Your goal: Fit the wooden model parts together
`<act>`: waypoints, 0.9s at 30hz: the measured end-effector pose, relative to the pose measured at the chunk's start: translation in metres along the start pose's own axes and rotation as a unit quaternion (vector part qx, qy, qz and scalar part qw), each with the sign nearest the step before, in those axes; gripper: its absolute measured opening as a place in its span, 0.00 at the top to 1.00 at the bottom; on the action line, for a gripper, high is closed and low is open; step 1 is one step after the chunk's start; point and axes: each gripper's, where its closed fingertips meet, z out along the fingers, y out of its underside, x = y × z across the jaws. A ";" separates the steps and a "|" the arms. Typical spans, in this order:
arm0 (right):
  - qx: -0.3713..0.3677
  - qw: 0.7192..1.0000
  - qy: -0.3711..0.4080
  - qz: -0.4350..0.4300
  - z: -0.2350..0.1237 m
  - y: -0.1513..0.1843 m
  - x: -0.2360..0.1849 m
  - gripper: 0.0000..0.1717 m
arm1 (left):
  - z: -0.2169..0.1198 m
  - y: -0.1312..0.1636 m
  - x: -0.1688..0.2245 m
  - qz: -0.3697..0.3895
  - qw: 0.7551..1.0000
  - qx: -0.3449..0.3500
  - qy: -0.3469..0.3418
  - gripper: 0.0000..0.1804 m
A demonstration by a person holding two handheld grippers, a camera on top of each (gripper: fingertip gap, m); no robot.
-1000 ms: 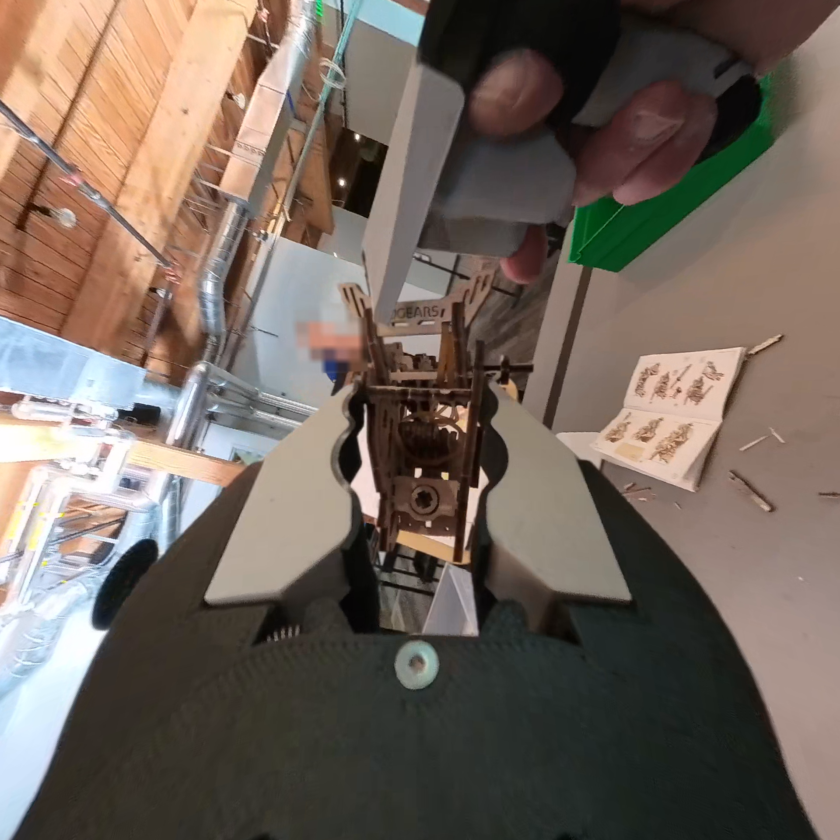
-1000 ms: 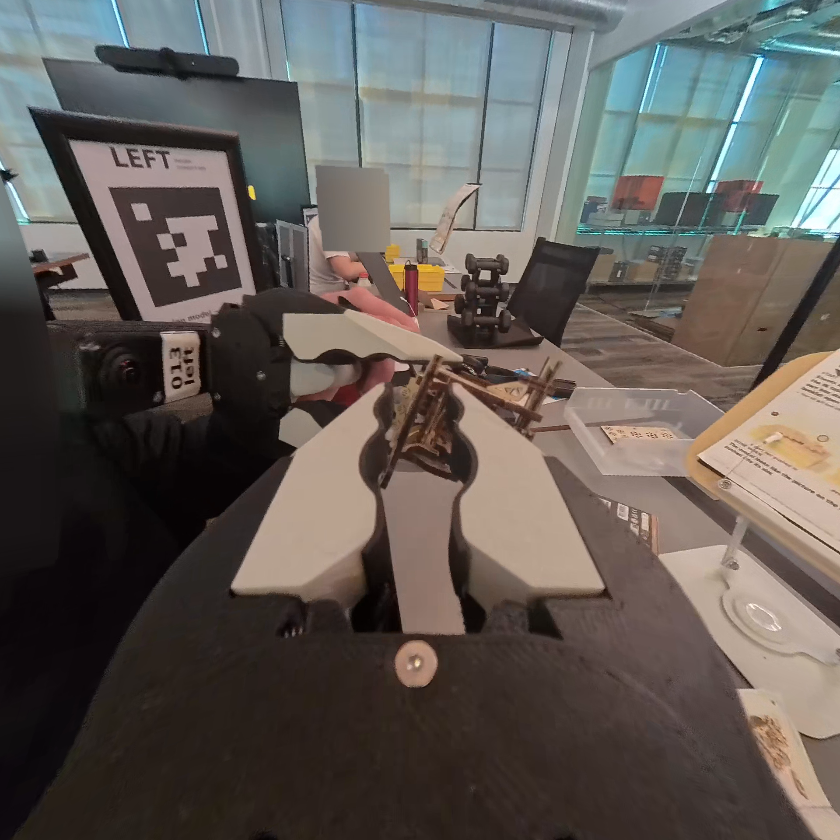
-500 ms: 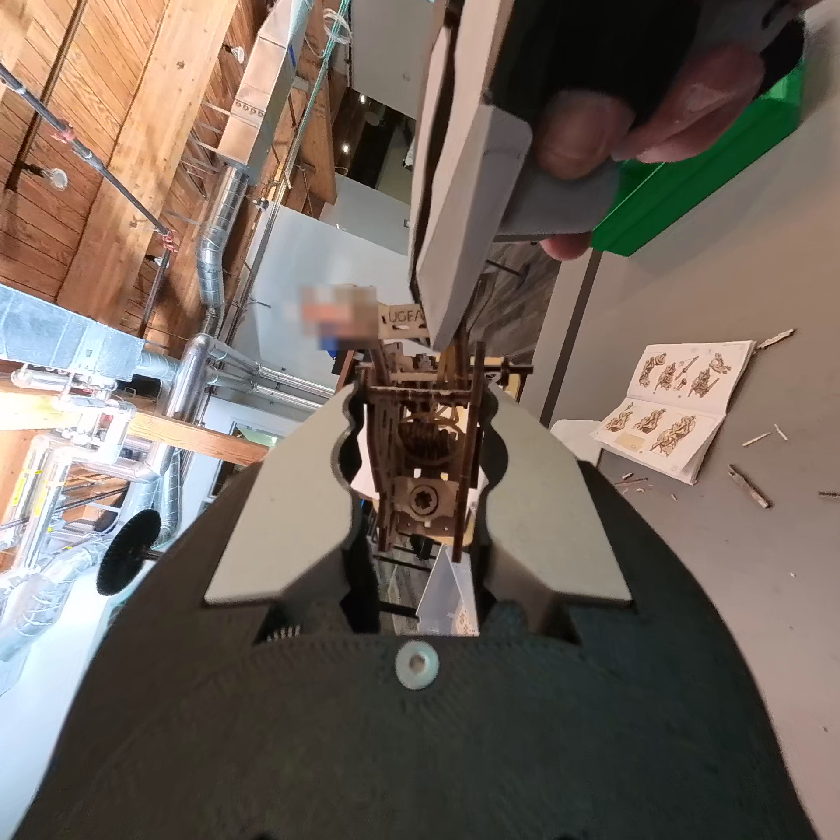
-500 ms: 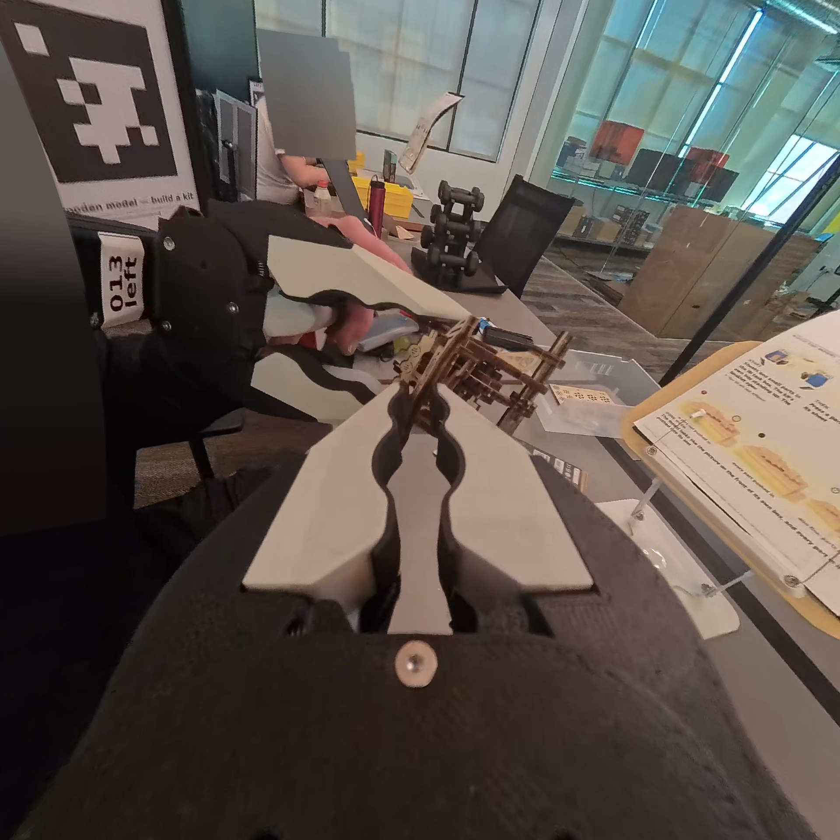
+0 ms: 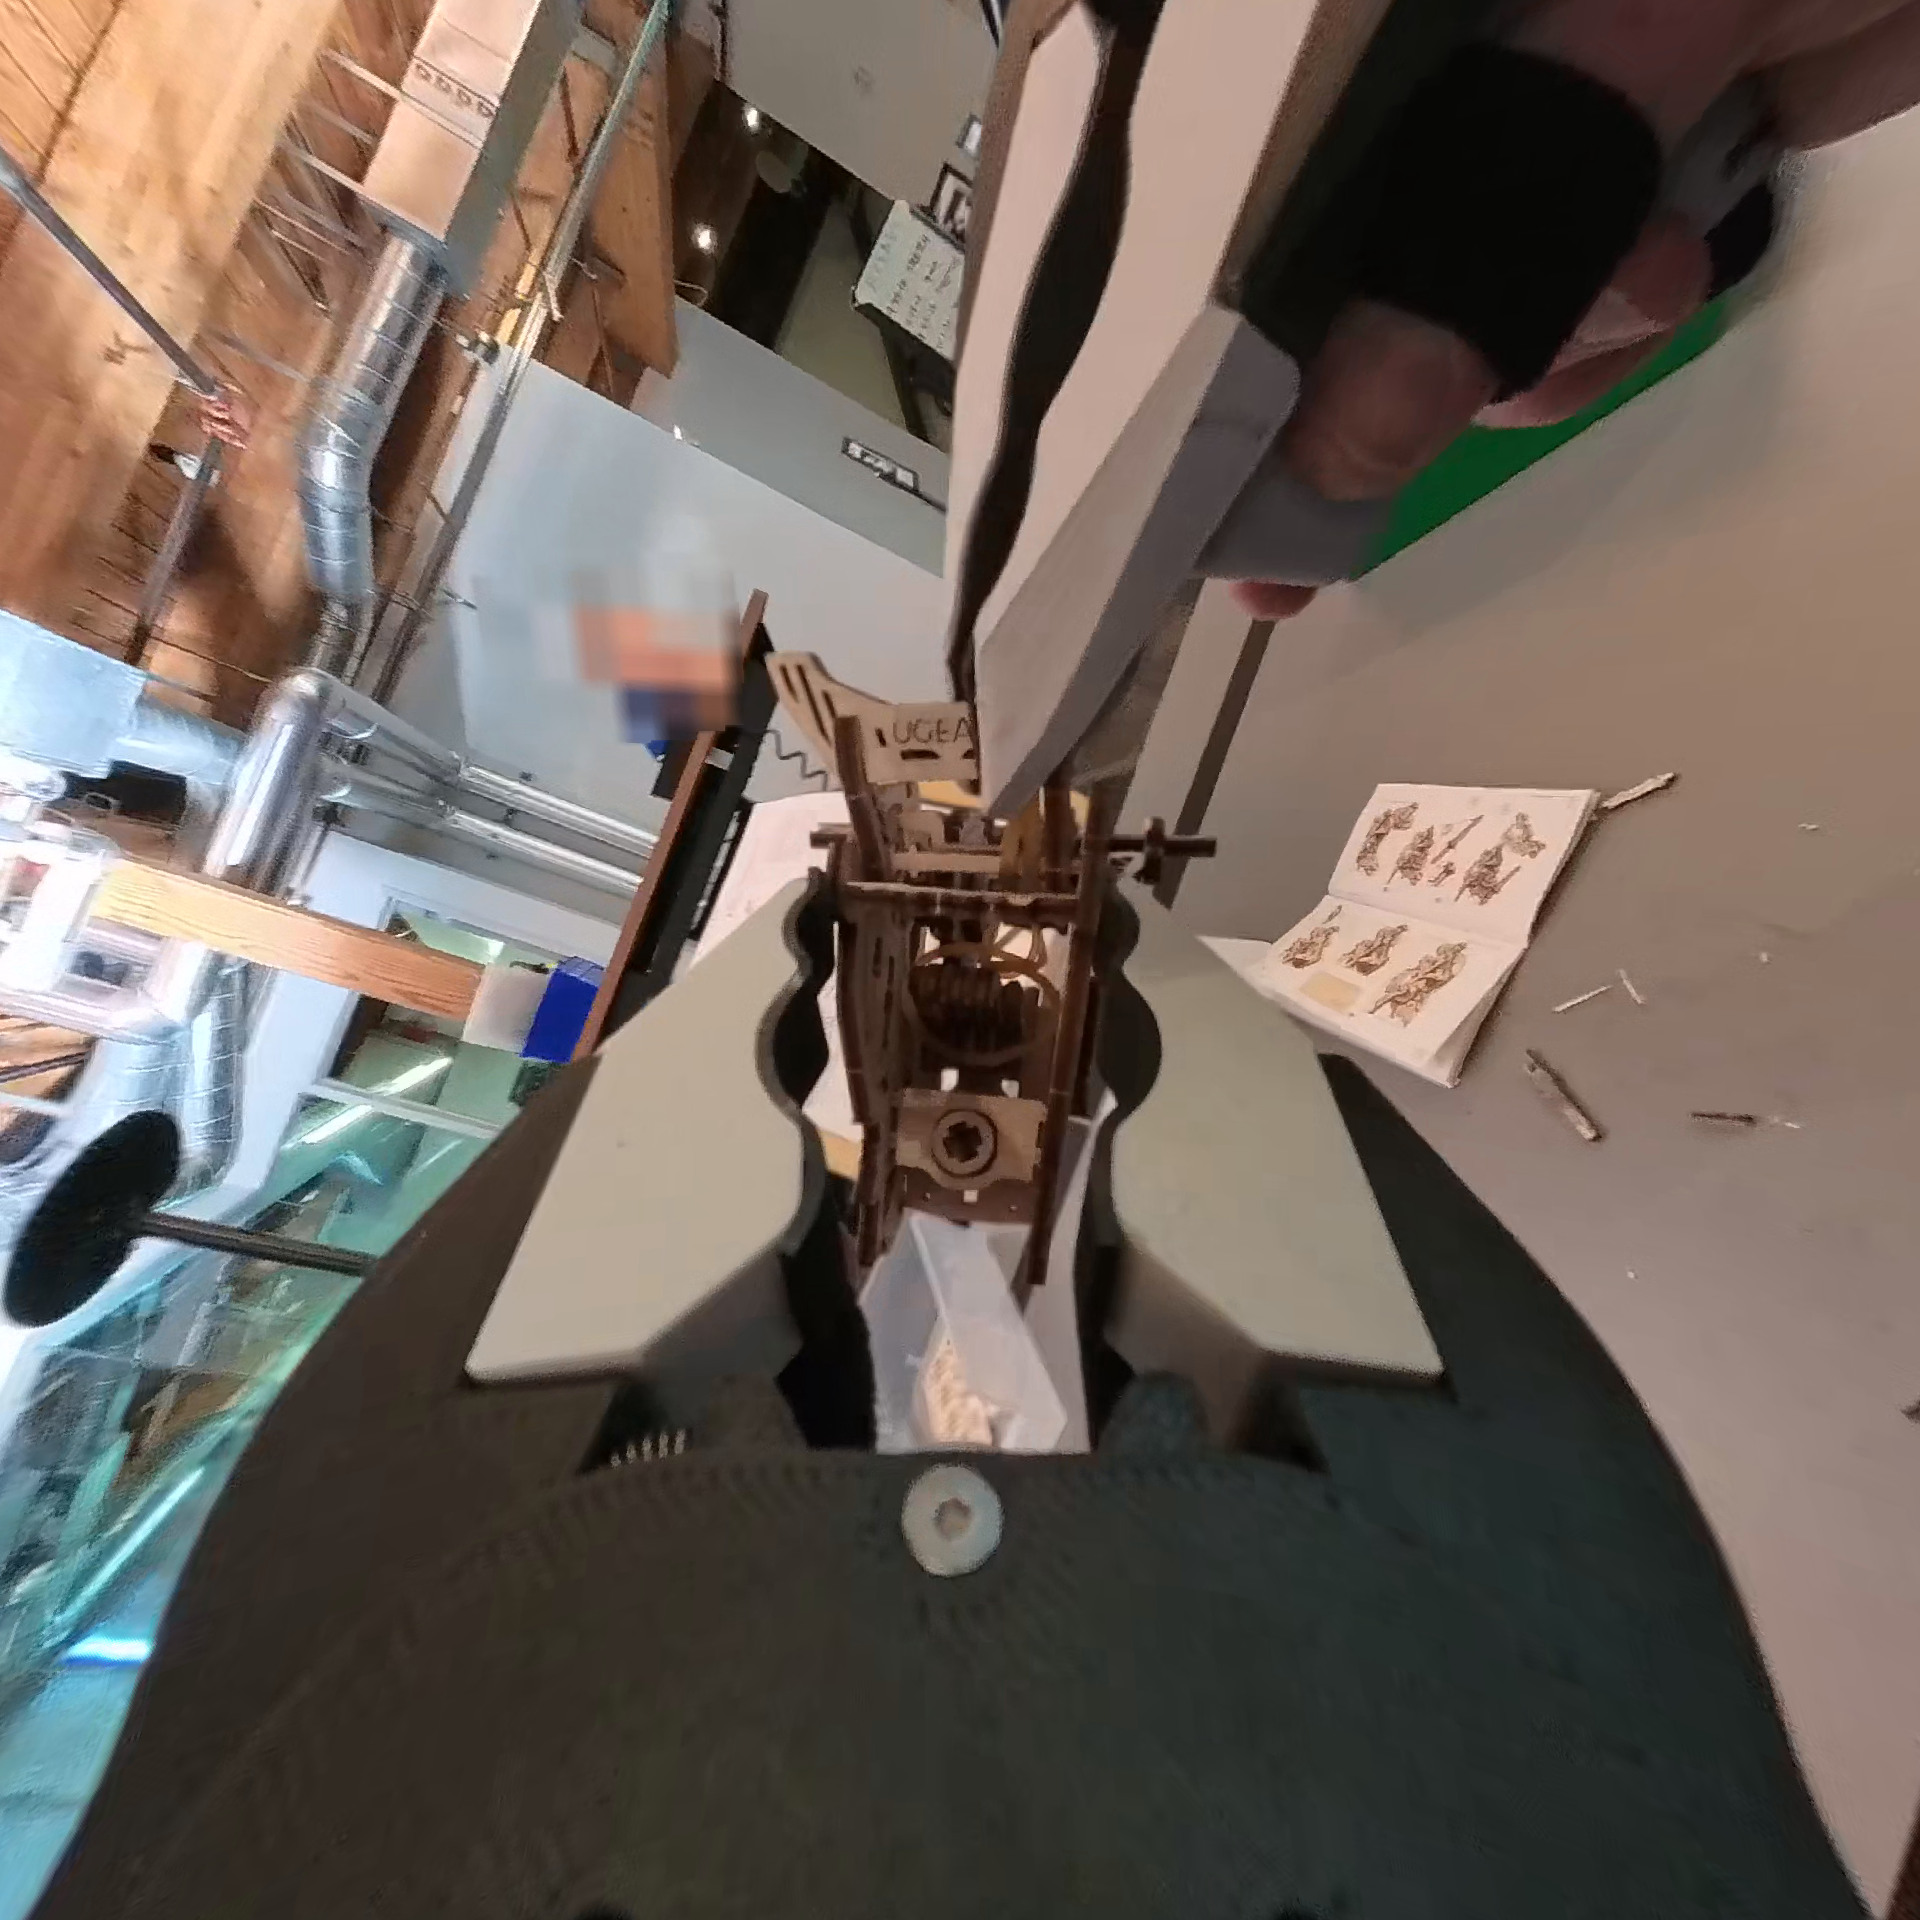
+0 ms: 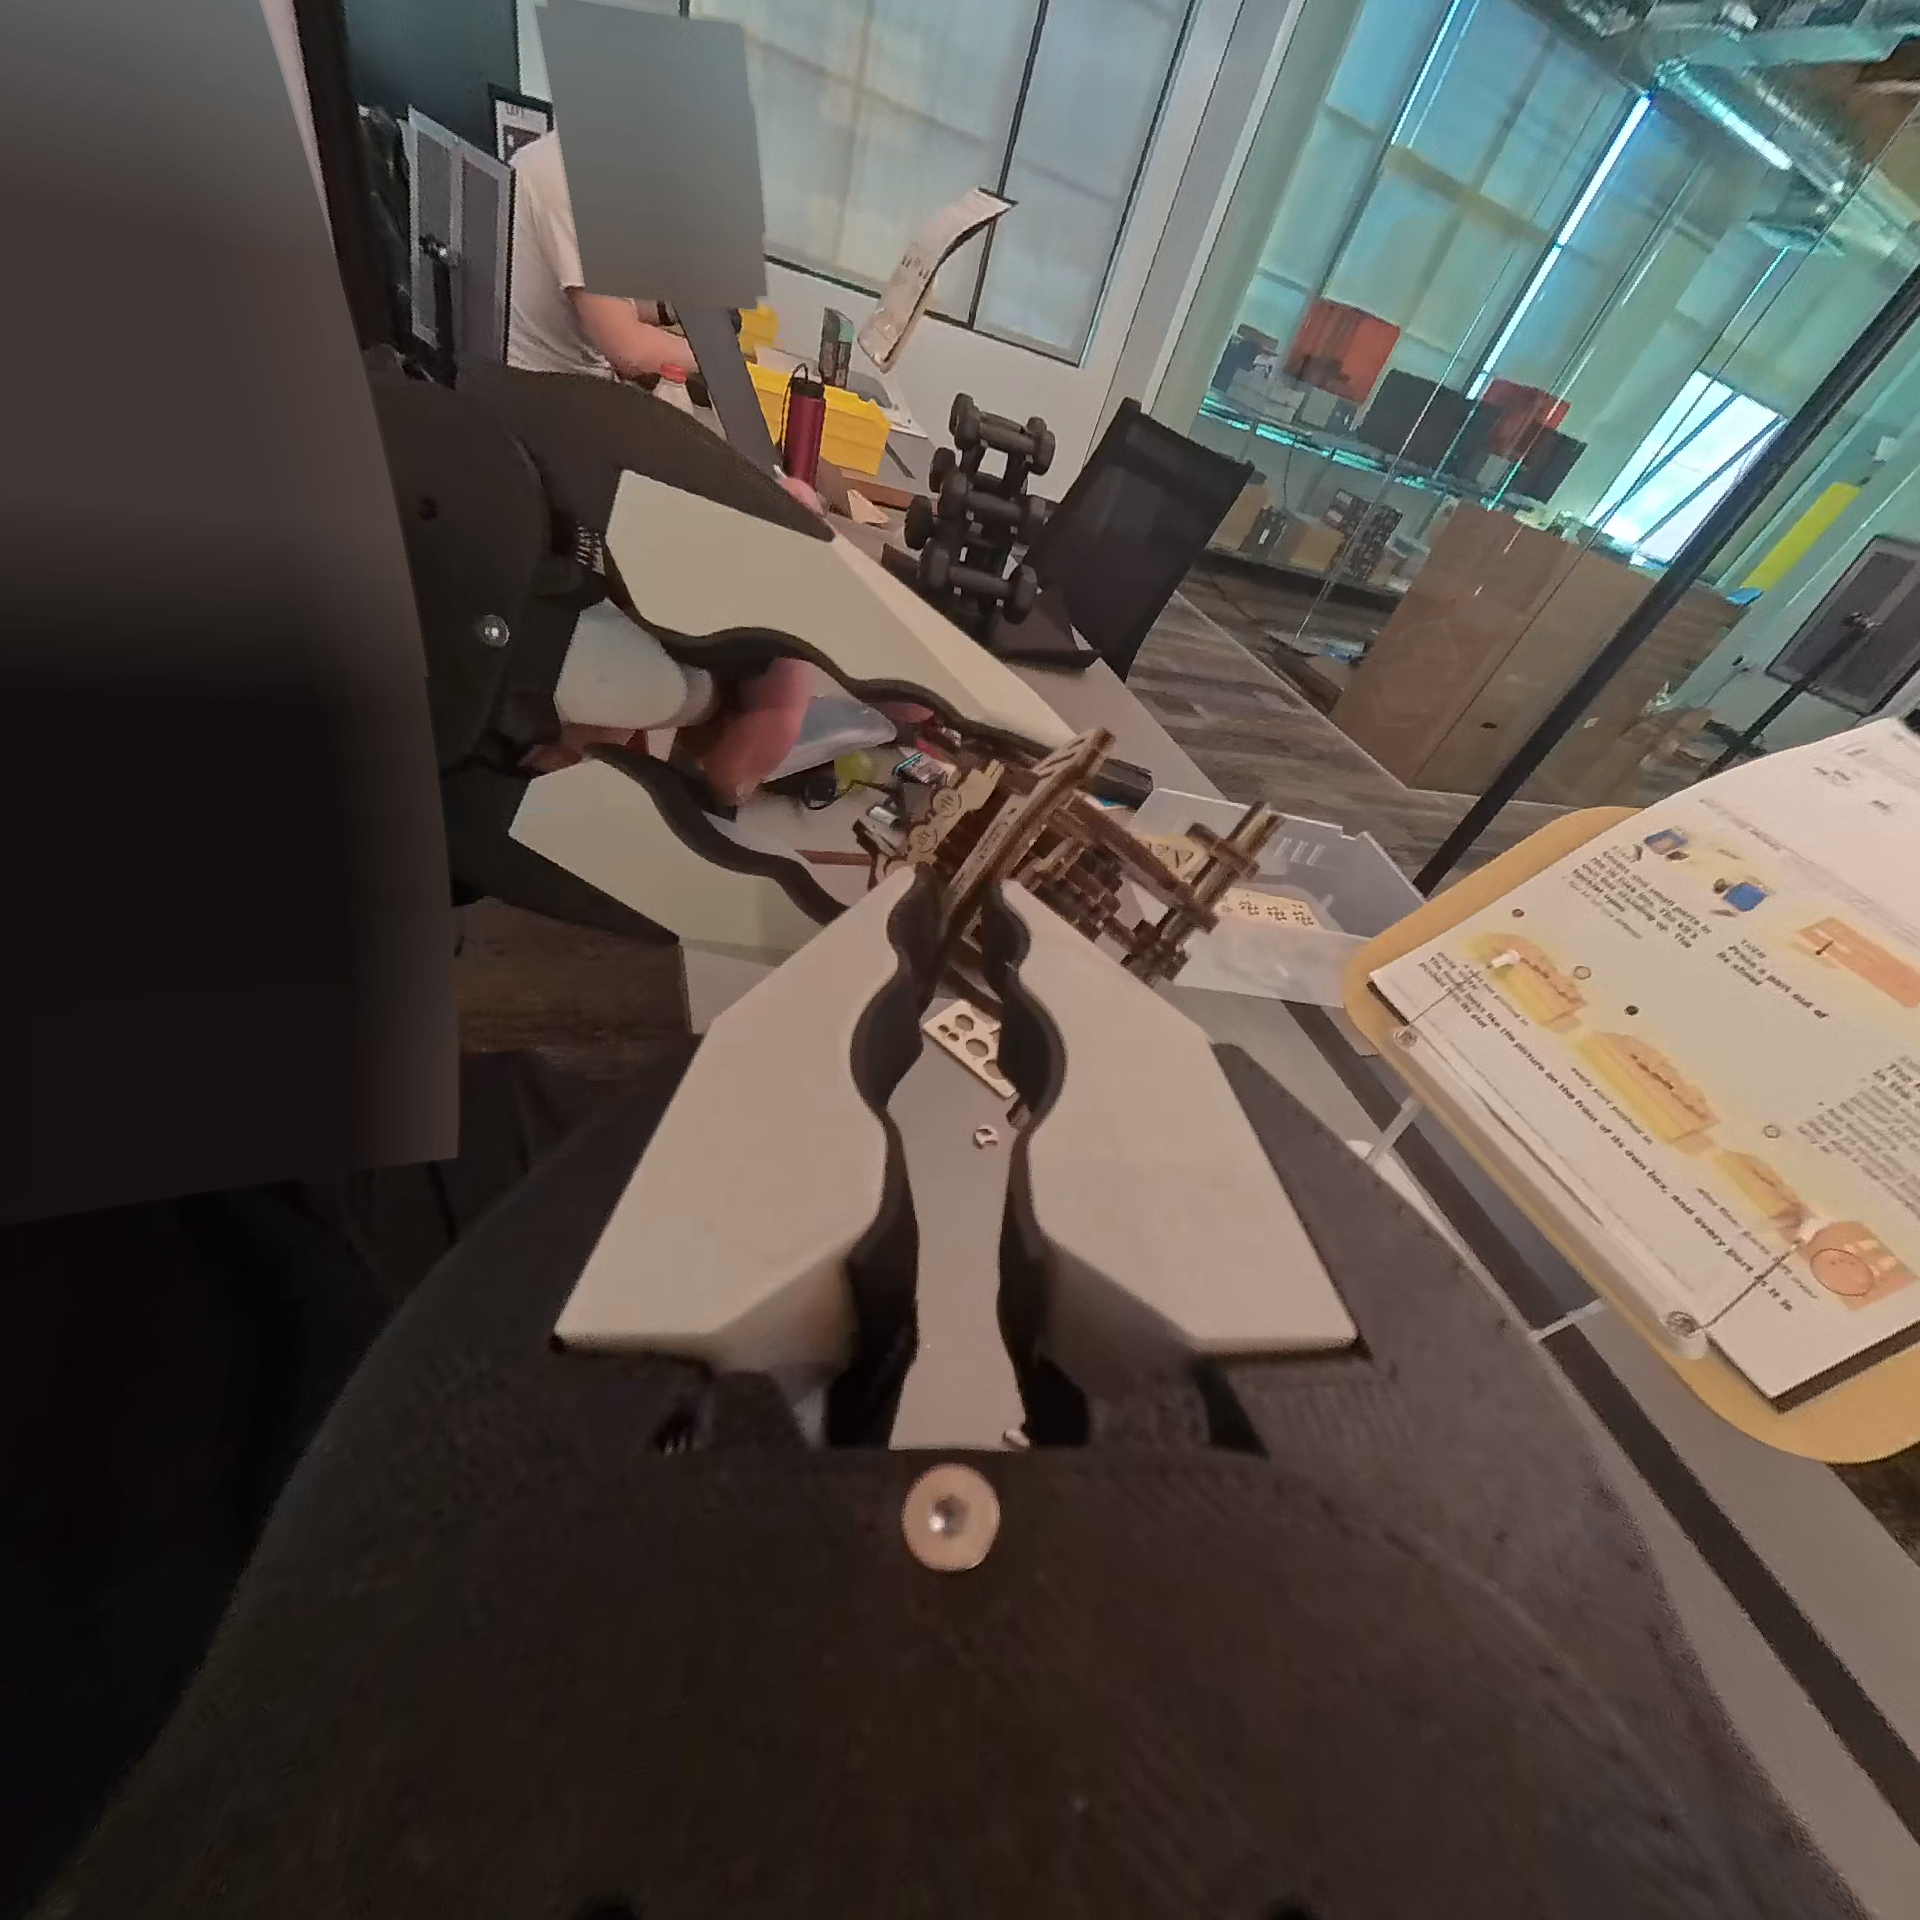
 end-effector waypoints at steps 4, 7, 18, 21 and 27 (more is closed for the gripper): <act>0.025 0.999 -0.026 -0.022 -0.011 -0.014 -0.007 0.85 | -0.004 -0.008 0.004 -0.062 0.995 0.051 0.055 0.74; 0.007 0.997 -0.010 -0.078 -0.022 -0.014 -0.005 0.74 | -0.003 -0.006 0.011 -0.099 0.988 0.062 0.103 0.74; -0.078 0.988 -0.077 -0.105 -0.010 0.027 -0.005 0.72 | -0.006 -0.012 0.037 -0.256 0.919 0.119 0.276 0.74; -0.065 0.989 -0.110 -0.070 -0.009 0.031 -0.009 0.75 | -0.006 -0.013 0.041 -0.267 0.907 0.136 0.297 0.74; -0.057 0.988 -0.144 0.011 -0.008 0.043 -0.008 0.75 | -0.003 -0.010 0.048 -0.270 0.896 0.152 0.319 0.73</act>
